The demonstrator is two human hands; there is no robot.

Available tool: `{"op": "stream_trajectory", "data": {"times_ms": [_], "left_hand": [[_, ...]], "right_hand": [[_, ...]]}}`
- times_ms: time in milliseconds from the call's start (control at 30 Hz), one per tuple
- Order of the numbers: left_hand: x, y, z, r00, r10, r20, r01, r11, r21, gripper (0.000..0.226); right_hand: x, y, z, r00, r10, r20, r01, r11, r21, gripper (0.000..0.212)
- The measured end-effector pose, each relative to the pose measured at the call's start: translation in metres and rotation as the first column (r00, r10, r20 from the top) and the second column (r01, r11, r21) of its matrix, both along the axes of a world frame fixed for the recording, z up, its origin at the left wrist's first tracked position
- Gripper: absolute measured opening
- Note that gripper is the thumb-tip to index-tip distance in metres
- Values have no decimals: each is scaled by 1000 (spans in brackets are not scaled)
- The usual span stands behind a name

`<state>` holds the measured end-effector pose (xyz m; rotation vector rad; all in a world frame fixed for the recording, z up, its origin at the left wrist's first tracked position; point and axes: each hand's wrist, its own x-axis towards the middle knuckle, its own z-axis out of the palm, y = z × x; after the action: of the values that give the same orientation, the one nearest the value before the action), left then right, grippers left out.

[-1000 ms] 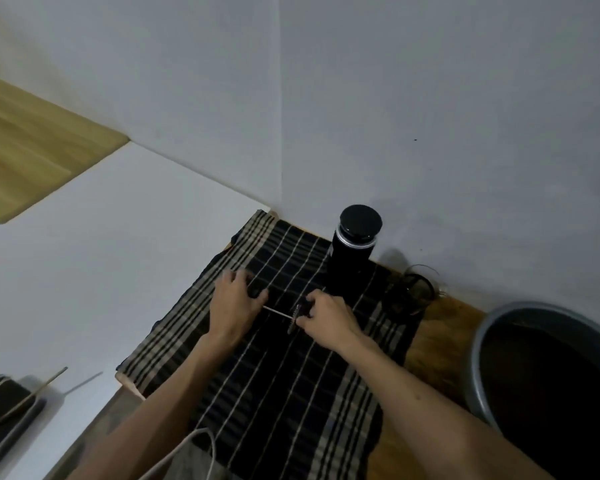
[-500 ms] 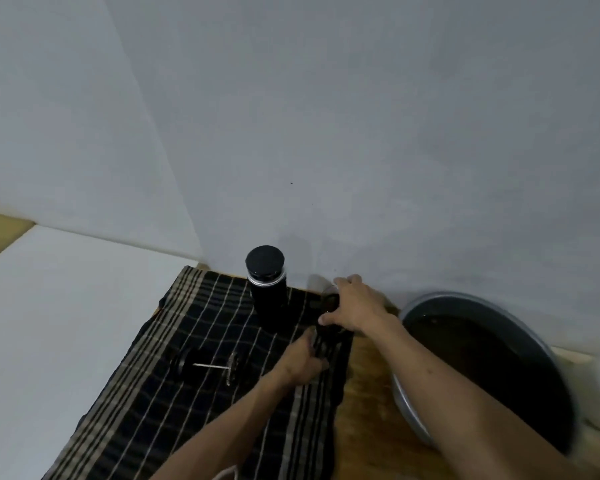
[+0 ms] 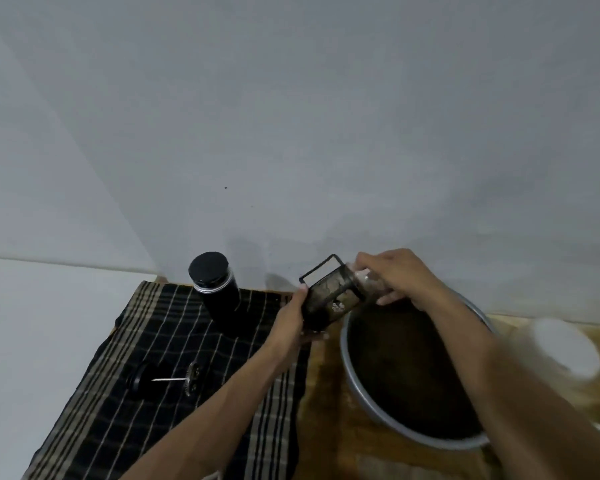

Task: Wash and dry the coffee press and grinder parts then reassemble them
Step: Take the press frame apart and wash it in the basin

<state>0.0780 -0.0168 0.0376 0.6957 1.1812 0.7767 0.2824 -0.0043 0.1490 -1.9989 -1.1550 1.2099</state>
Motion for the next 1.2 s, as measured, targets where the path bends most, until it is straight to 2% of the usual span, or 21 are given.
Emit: {"op": "stream_trajectory", "data": {"times_ms": [167, 233, 333, 433, 533, 733, 1033, 1133, 1200], "left_hand": [[81, -7, 2, 995, -103, -16, 104, 994, 23, 49], [104, -11, -4, 983, -178, -43, 177, 984, -29, 43], [124, -13, -24, 964, -234, -128, 211, 963, -168, 47], [134, -12, -46, 941, -246, -231, 188, 951, -246, 53], [137, -6, -58, 934, -236, -267, 162, 949, -271, 54], [140, 2, -62, 923, -282, -262, 185, 922, -340, 48], [145, 12, -82, 921, -250, -300, 129, 919, -372, 53], [144, 12, -76, 949, -227, -221, 128, 912, -389, 38], [142, 13, -74, 979, -165, -121, 100, 902, -421, 35]], "right_hand": [[85, -50, -22, 948, -216, -232, 191, 973, -128, 35], [108, -66, -42, 921, -287, -264, 245, 953, -179, 32], [125, -83, -78, 884, -363, -295, 280, 916, -289, 46], [125, -94, -100, 843, -421, -336, 300, 885, -355, 36], [123, -96, -117, 816, -434, -381, 284, 876, -391, 32], [129, -86, -140, 794, -464, -394, 289, 857, -426, 42], [136, -75, -157, 768, -481, -422, 305, 855, -420, 27], [138, -77, -151, 767, -456, -450, 292, 874, -388, 26], [138, -78, -151, 772, -413, -483, 296, 906, -302, 31]]}}
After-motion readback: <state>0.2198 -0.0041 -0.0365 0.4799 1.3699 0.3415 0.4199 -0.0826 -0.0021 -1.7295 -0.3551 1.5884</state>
